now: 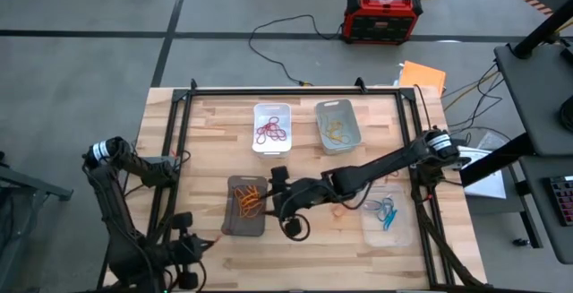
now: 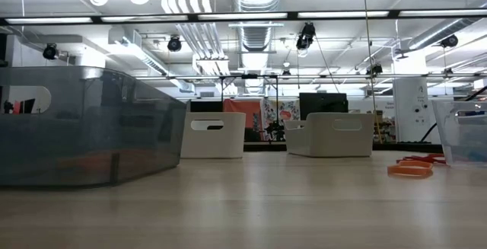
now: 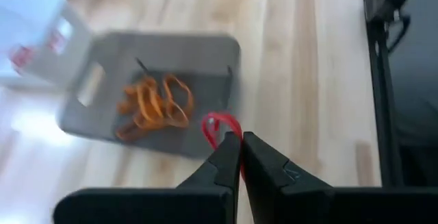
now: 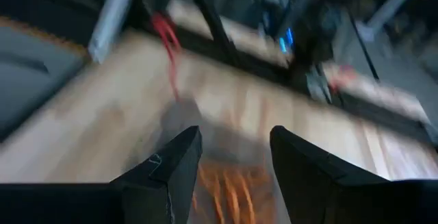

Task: Sort rubber bands into baskets
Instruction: Put the red rubber band into the white bin

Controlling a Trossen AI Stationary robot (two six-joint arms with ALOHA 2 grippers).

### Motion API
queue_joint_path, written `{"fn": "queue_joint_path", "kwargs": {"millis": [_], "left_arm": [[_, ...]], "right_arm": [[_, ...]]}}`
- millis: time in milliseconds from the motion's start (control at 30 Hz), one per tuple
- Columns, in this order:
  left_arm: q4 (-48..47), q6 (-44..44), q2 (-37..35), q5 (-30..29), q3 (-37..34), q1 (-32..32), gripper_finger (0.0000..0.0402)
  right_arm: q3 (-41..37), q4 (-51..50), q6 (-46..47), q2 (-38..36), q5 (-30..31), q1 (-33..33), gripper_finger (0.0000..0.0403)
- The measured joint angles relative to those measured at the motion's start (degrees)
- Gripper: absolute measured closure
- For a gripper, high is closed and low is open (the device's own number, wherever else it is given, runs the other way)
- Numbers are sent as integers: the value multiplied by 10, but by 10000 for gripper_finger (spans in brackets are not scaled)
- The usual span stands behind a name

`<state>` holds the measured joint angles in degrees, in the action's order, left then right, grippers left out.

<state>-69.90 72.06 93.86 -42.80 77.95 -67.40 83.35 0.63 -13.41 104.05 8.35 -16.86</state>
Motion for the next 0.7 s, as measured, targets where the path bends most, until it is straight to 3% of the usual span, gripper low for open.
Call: {"fn": "queue_joint_path", "kwargs": {"millis": [67,300,700], "left_arm": [[-23,0,0,-26,17,0,401],[-62,-11,-2,-95,33,12,401],[-40,-53,-9,-118,-5,64,401]], "right_arm": [[1,55,-16,17,-26,0,232],[10,175,-56,75,-29,0,232],[23,208,-63,89,-43,4,204]]}}
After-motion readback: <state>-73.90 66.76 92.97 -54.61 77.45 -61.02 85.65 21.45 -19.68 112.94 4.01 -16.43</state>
